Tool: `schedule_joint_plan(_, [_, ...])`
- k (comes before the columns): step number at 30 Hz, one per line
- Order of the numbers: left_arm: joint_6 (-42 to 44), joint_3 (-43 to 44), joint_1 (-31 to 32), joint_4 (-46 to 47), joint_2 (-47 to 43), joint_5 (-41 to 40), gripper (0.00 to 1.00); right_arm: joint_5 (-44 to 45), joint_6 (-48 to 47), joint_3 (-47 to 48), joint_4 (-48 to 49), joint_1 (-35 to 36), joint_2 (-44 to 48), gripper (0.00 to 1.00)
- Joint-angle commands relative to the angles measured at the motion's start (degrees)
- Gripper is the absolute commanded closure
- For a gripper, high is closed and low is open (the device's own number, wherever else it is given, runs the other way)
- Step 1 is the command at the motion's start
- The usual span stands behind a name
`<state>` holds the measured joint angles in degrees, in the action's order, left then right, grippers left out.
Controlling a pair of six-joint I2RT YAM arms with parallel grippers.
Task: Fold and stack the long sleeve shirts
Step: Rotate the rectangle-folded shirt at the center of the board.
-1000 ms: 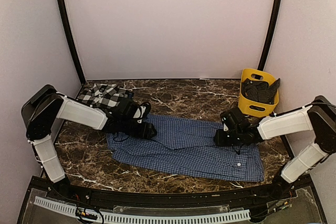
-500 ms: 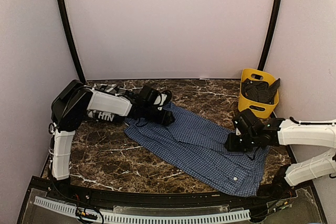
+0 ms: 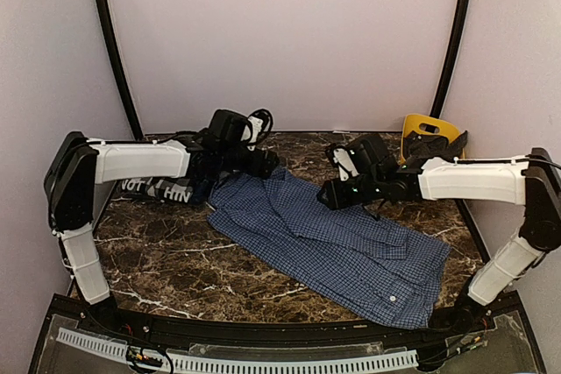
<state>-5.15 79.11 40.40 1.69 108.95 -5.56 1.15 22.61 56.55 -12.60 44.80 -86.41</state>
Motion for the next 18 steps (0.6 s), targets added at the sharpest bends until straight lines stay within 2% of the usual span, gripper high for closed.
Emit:
schedule_joint_plan(1, [-3.5, -7.5, 0.2, 0.0, -12.3, -11.0, 0.06, -10.7, -8.1, 10.8, 5.1, 0.9, -11.1, 0.59])
schedule_joint_plan(4, [-6.5, -14.5, 0.1, -0.6, -18.8, -14.7, 0.02, -15.4, -9.8, 19.6, 4.1, 1.5, -20.1, 0.59])
schedule_joint_plan(8, [-10.0, -21.0, 0.1, -1.3, -28.6, -16.3, 0.01, -20.3, -10.4, 30.6, 2.3, 2.4, -31.4, 0.6])
schedule_joint_plan(13, [-12.5, -25.2, -0.1, -3.8, -34.0, -15.8, 0.01, -20.9, -9.9, 41.5, -0.3, 3.0, -41.5, 0.61])
schedule_joint_plan(18, [-14.7, -28.5, -0.1, -5.2, -36.5, -14.4, 0.01, -16.8, -8.4, 48.8, -2.6, 2.7, -48.8, 0.62])
